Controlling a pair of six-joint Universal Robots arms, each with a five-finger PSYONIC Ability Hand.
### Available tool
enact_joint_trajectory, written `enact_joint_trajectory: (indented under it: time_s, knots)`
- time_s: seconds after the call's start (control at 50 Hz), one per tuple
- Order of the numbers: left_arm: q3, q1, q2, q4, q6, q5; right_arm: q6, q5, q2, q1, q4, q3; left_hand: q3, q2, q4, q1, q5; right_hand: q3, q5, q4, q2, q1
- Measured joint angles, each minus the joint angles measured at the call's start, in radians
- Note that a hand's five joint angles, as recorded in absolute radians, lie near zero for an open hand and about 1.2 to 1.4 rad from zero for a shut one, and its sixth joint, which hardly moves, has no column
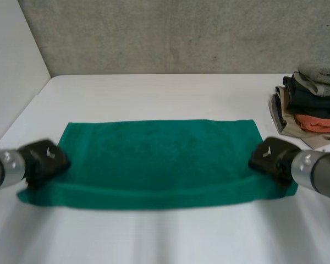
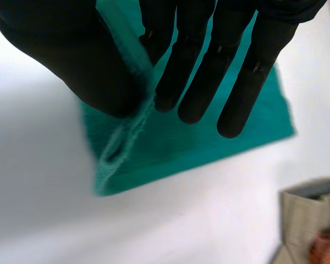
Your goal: Fold the laundry.
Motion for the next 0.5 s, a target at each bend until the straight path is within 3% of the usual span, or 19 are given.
enact_joint_trajectory:
  time_s: [0.24,0.34,0.5]
  knots:
    - [0.42,-0.131,-0.262,0.246,-0.339,-0.08,0.309,0.158,0.203,0.07,-0.384,-0.221,0.0,0.0,0.0,0.0,0.0,0.0,0.0,0.0,0.0,0.0]
    - [0.588,-0.171,-0.382,0.28,-0.401,-0.128,0.329,0.168,0.302,0.085,-0.529,-0.313,0.0,0.0,0.0,0.0,0.0,0.0,0.0,0.0,0.0,0.0]
    - [0.82,-0.216,-0.561,0.286,-0.407,-0.256,0.333,0.167,0.488,0.091,-0.675,-0.488,0.0,0.0,0.0,0.0,0.0,0.0,0.0,0.0,0.0,0.0]
